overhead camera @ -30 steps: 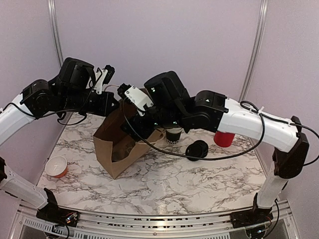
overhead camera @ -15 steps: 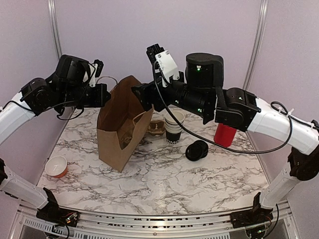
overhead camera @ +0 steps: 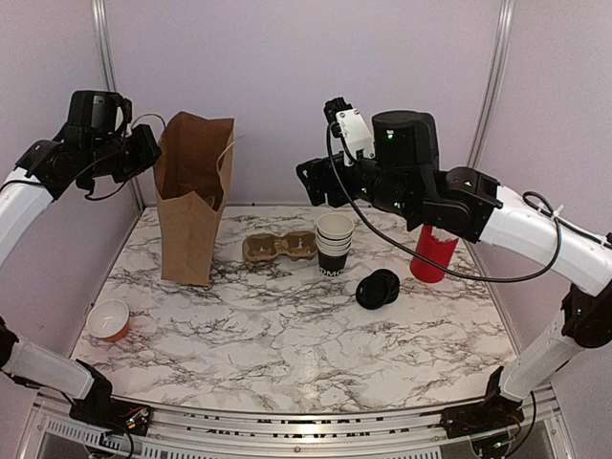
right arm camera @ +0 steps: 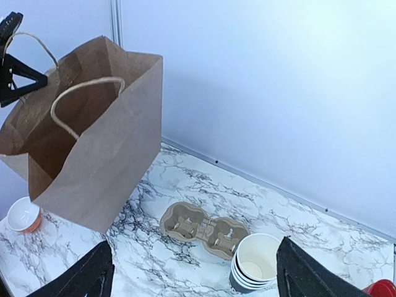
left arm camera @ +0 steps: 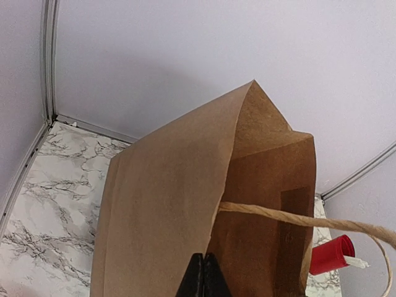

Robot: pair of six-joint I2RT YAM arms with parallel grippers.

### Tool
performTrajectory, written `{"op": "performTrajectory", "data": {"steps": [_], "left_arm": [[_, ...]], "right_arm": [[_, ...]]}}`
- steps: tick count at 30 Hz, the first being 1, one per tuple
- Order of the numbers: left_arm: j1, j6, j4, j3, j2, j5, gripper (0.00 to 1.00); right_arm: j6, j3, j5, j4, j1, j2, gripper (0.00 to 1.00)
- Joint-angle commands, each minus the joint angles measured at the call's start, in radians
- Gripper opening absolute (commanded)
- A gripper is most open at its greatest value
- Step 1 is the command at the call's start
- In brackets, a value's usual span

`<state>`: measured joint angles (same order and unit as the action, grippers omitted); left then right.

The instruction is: Pack the takeout coffee

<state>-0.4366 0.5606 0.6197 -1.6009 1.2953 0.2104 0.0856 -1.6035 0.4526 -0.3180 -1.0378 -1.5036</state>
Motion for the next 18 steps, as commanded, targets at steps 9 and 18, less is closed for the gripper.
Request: {"op": "performTrajectory", "data": {"steps": [9,18], "left_arm": [[0.399,0.222,-0.297,0.163,0.102,-0.477,0.01],[0.432,0.160,-0.291,0.213,0.055,-0.458,0.52]], "right_arm": [[0.043,-0.012,-0.100,-0.169,0.029,-0.097,0.89],[0.032,-0.021,-0.122,-0.201,0.042,-0.138,0.89]]}}
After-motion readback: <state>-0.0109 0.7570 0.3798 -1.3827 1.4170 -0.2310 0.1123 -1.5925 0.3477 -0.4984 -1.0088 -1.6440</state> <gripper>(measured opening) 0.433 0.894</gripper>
